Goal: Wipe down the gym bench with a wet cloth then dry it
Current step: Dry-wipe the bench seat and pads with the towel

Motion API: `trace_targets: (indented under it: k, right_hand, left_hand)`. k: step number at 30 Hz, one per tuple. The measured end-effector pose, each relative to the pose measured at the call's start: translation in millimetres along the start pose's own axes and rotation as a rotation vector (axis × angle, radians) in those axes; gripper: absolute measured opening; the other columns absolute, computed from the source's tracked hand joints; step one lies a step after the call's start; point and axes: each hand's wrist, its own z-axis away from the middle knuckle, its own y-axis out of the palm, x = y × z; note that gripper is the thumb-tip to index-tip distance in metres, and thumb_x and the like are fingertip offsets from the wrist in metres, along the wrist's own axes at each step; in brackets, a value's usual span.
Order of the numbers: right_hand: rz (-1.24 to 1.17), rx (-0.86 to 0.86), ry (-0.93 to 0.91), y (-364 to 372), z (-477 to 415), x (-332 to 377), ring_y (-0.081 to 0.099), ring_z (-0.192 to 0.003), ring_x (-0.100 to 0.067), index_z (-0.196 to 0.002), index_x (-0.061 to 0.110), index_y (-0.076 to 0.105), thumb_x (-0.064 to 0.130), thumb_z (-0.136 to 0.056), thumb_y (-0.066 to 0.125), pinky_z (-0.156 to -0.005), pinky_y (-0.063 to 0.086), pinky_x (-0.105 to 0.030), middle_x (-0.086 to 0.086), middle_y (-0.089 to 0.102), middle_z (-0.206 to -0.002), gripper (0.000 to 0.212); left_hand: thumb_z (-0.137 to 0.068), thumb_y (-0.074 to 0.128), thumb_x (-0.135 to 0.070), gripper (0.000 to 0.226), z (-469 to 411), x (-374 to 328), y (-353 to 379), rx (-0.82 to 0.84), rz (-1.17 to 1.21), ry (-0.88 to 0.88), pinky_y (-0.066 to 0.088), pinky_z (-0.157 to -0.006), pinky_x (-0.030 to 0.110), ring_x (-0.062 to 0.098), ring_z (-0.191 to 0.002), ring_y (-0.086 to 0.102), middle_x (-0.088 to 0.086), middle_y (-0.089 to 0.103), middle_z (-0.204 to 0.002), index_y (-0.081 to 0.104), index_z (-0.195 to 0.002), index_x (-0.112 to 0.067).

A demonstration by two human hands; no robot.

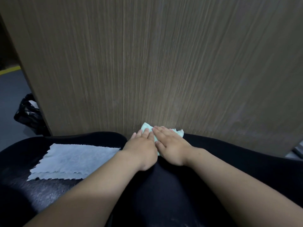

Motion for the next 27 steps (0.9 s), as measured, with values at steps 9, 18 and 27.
trace_targets:
  k: [9,18,27]
  right_hand:
    - [-0.016,0.012,0.103,-12,-22,-26,0.041,-0.13,-0.023,-0.143,0.015,0.04,0.033,-0.103,0.026,-0.106,0.027,-0.036,-0.007,0.047,-0.141,0.045]
    - [-0.008,-0.022,0.13,-19,17,-73,0.042,-0.125,-0.024,-0.142,0.015,0.038,0.038,-0.103,0.026,-0.106,0.028,-0.036,-0.007,0.048,-0.135,0.047]
    - [-0.008,-0.039,0.162,-26,58,-118,0.037,-0.133,-0.024,-0.149,0.014,0.031,0.04,-0.103,0.027,-0.113,0.024,-0.037,-0.007,0.043,-0.143,0.053]
  left_hand:
    - [-0.102,0.02,-0.036,0.057,-46,-6,-13,0.036,0.031,-0.023,0.025,-0.115,0.038,0.028,-0.139,0.031,0.009,0.03,-0.155,0.017,-0.155,-0.016]
    - [-0.103,0.025,-0.029,0.058,-58,-52,-8,0.04,0.068,0.092,0.003,-0.121,0.031,0.018,-0.151,0.007,0.001,0.012,-0.165,0.009,-0.158,-0.017]
    - [-0.1,0.03,-0.052,0.061,-56,-96,-3,0.042,0.079,0.057,0.01,-0.12,0.036,0.025,-0.15,0.008,0.002,0.008,-0.165,0.009,-0.156,-0.038]
